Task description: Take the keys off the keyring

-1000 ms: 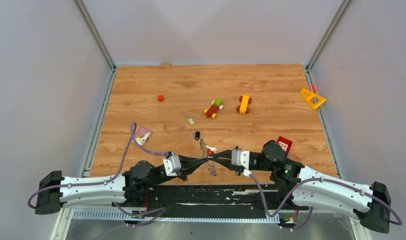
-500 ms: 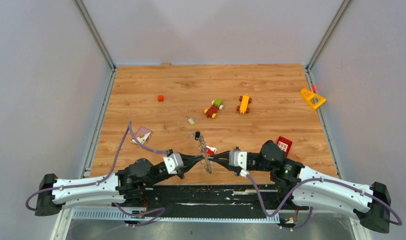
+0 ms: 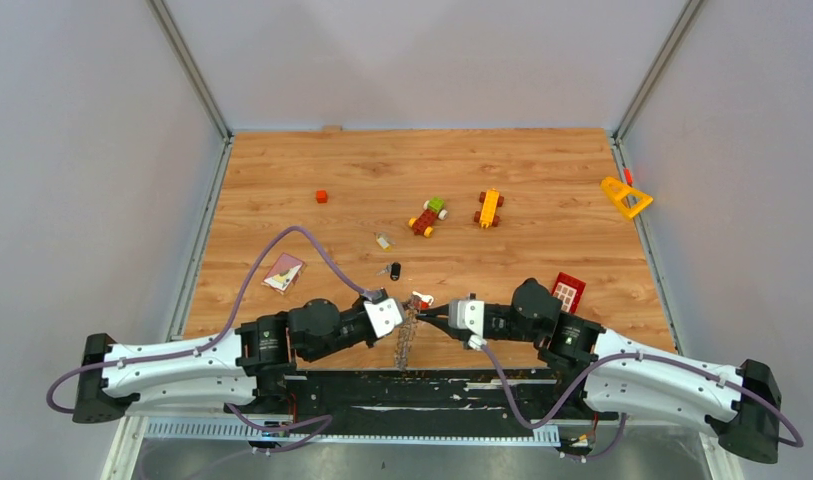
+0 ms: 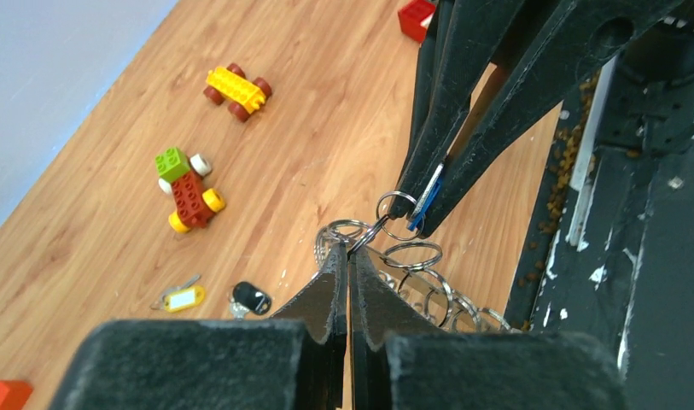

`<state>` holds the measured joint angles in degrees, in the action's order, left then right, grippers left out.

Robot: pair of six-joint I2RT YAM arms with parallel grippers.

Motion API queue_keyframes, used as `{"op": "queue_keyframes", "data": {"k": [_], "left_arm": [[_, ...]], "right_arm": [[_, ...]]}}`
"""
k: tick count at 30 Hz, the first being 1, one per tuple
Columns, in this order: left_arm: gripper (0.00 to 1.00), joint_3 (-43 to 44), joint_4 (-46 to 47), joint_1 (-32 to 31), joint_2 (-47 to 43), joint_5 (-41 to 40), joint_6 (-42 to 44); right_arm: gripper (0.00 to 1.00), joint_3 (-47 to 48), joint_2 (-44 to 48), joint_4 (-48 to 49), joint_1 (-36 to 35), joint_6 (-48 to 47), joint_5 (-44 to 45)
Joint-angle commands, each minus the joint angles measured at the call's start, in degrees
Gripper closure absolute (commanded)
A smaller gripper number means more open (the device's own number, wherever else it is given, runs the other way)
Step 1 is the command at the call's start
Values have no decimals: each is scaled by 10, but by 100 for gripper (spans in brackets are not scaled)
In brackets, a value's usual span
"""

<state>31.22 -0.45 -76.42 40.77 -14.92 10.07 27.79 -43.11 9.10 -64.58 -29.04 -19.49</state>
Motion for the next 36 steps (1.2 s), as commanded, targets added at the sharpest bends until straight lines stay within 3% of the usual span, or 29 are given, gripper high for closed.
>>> {"op": "queue_keyframes", "data": {"k": [1, 25, 36], "left_arm": [[100, 34, -32, 4, 26, -25, 23], [100, 67, -49, 4, 84, 34, 33], [100, 57, -36, 3, 78, 32, 25]], "right_arm": [[100, 31, -3, 19, -3, 1, -18], [100, 79, -78, 19, -4, 9, 48], [100, 82, -87, 26, -4, 9, 28]]}}
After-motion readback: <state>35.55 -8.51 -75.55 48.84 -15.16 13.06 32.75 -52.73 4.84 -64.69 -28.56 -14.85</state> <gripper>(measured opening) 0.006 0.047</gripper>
